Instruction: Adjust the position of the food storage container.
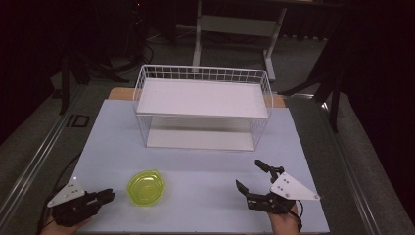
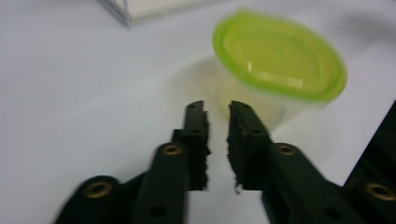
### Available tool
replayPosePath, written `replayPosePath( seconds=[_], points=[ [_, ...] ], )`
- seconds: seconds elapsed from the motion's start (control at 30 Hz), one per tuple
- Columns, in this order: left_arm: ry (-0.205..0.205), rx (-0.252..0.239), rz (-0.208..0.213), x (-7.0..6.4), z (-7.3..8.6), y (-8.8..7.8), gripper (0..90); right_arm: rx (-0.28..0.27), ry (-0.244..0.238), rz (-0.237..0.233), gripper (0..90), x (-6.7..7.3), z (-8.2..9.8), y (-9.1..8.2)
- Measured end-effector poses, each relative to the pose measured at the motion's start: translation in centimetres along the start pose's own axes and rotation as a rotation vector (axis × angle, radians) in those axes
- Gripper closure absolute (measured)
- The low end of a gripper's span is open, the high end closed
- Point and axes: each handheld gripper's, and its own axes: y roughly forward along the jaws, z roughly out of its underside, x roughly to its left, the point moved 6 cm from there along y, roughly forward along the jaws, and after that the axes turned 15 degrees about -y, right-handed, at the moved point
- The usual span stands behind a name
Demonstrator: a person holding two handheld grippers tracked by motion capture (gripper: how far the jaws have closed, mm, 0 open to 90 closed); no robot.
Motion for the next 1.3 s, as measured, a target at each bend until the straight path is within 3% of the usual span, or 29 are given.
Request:
replayPosePath(
  seconds=[0.03, 0.1, 0.2, 0.47, 0.63, 0.83, 1.07, 1.27, 1.3],
  points=[
    [0.01, 0.048, 0.023, -0.4, 0.3, 0.6, 89.6, -0.001, 0.001, -0.001, 17.3, 0.0, 0.0, 0.0],
    [0.028, 0.098, 0.043, -1.0, 0.5, 1.3, 90.0, 0.0, 0.002, 0.001, 17.3, 0.0, 0.0, -0.1],
    [0.042, 0.142, 0.057, -1.6, 0.6, 2.4, 90.0, -0.001, 0.002, -0.002, 17.3, 0.0, 0.0, 0.0],
    [0.029, 0.152, 0.065, -1.8, -0.5, 4.2, 90.0, -0.001, 0.004, -0.001, 17.3, -0.1, 0.0, -0.2],
    [0.052, 0.171, 0.041, -1.7, -1.2, 5.5, 90.0, -0.001, 0.006, 0.001, 17.3, -0.2, 0.1, -0.2],
    [0.026, 0.192, 0.047, -1.6, -1.9, 7.3, 90.0, 0.009, -0.002, -0.01, 17.3, 0.1, 0.1, -0.1],
    [0.067, 0.192, 0.058, -3.0, -3.3, 9.3, 90.0, 0.012, 0.001, -0.013, 17.3, 0.0, 0.2, 0.0],
    [0.057, 0.193, 0.044, -2.9, -3.4, 9.5, 90.0, 0.019, -0.001, -0.022, 17.3, 0.2, 0.3, 0.1],
    [0.031, 0.177, 0.03, -2.4, -3.4, 8.8, 90.0, 0.02, -0.004, -0.026, 17.3, 0.3, 0.3, 0.1]
  ],
)
